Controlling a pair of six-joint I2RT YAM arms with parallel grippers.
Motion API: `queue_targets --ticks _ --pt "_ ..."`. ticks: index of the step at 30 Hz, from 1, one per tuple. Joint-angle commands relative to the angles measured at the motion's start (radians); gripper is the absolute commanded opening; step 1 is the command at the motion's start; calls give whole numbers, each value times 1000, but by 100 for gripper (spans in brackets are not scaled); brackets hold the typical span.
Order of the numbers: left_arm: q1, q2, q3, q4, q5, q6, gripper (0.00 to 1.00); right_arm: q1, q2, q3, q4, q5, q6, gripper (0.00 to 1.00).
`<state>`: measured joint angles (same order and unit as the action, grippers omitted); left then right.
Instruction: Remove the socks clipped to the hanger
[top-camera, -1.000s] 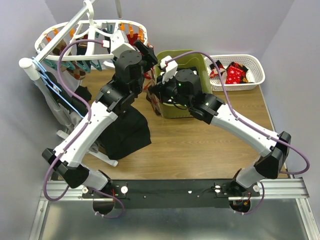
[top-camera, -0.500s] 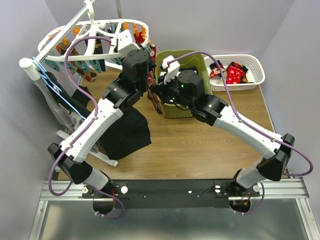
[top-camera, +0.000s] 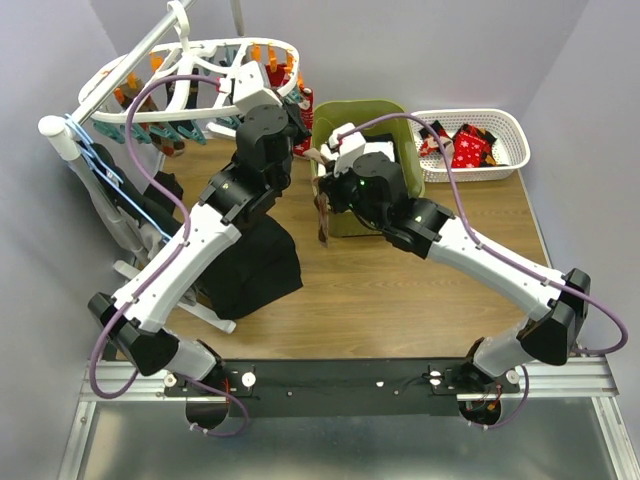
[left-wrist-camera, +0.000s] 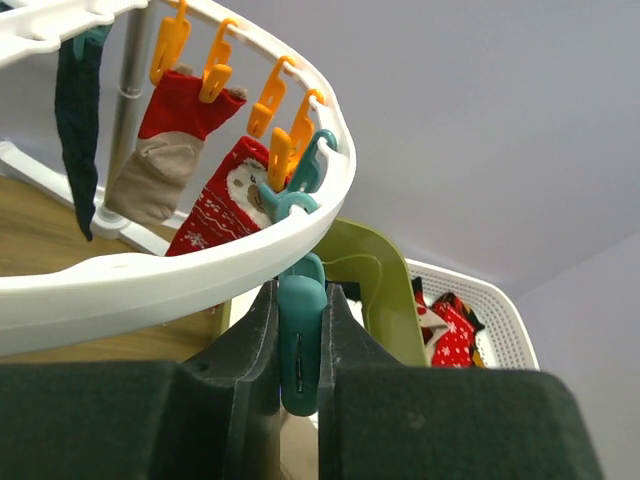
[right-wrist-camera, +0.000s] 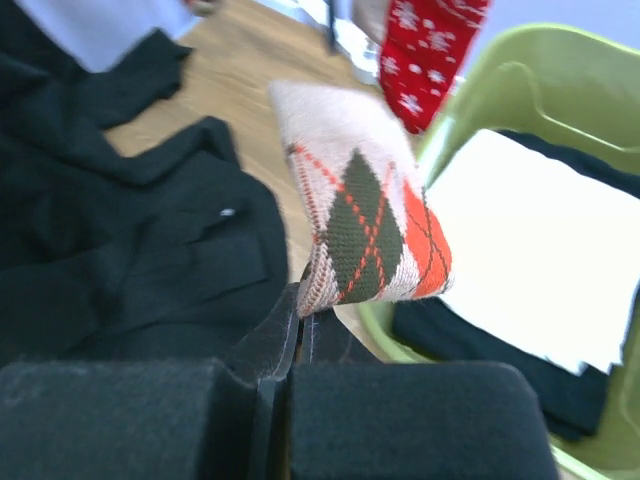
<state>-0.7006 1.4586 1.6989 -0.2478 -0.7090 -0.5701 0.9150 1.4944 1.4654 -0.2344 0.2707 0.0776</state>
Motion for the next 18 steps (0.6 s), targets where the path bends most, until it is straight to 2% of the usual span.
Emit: queue_targets --ticks 1,5,9,18 --pt "-4 -93 -76 102 157 88 0 -83 -23 21 -40 93 24 1" --pt "-4 -161 -159 146 239 140 0 -250 -10 78 -72 -4 62 1" --pt "9 -213 -214 168 337 157 0 -459 68 211 -106 -63 76 1" --pt "194 -302 -332 179 667 127 0 -795 295 420 -120 -177 106 1"
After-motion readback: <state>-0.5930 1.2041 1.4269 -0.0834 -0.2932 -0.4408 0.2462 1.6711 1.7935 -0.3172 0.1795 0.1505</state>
